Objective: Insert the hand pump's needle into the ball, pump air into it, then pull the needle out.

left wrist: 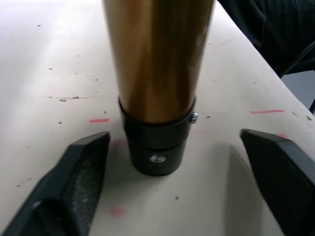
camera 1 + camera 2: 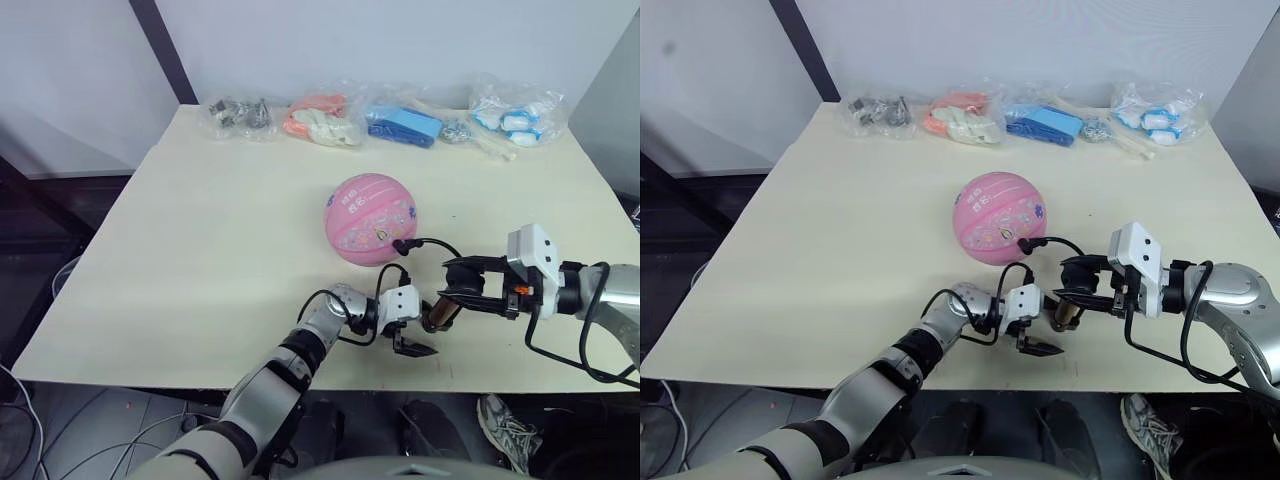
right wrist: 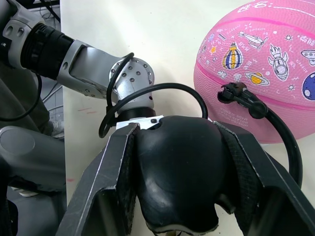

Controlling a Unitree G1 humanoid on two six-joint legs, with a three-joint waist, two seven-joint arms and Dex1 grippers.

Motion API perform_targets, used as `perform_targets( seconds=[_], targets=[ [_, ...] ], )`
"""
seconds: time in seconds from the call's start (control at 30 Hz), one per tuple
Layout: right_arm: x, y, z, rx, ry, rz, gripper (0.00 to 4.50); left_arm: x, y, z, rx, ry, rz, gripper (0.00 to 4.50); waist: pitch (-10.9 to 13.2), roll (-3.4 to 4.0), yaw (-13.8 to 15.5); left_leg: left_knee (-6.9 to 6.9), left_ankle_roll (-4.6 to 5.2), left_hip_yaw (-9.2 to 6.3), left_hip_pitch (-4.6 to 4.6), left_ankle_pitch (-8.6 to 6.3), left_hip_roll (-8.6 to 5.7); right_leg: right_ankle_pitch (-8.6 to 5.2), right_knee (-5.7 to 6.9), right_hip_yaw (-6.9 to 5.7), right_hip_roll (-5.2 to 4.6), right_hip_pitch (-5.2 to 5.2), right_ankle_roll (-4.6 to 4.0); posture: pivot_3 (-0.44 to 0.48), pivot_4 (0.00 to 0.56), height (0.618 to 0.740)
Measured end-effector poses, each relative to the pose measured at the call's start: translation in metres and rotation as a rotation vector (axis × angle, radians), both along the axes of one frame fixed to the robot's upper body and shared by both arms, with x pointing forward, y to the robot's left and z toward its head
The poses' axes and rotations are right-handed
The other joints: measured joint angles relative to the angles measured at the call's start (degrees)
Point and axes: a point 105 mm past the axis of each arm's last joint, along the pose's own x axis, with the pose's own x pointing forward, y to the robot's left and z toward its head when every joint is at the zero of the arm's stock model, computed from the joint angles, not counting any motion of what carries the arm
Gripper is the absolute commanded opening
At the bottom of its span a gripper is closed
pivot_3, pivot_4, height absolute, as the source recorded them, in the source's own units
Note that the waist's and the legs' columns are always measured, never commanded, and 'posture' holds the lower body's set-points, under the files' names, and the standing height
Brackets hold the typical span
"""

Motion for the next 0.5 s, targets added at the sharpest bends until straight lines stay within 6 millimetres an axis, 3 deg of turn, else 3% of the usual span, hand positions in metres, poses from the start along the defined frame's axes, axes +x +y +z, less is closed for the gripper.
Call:
perform_targets(
  seconds=[0.3,0.5],
  targets=[
    [0.002,-0.002,0.005,-0.001,-0.015,0.002,1.95,-0.004,0.041,0.013,-0.009,-0.012,0.041,4.38,0.09,0.15,0.20,-0.01,0.00,-0.01,-0.10,0.00,-0.01,0.02,0.00,0.02,-0.05,-0.10,-0.04,0.000,0.150,0.736],
    [0.003,-0.013,0.011,-0.039,-0.018,-0.012,1.95,-0.009,0.071,0.051,-0.058,-0.064,0.047,4.38,0.26,0.39,0.70,0.00,0.00,-0.01,-0.19,0.00,-0.04,0.02,-0.02,0.03,-0.09,-0.19,-0.06,0.000,0.150,0.736]
  ],
)
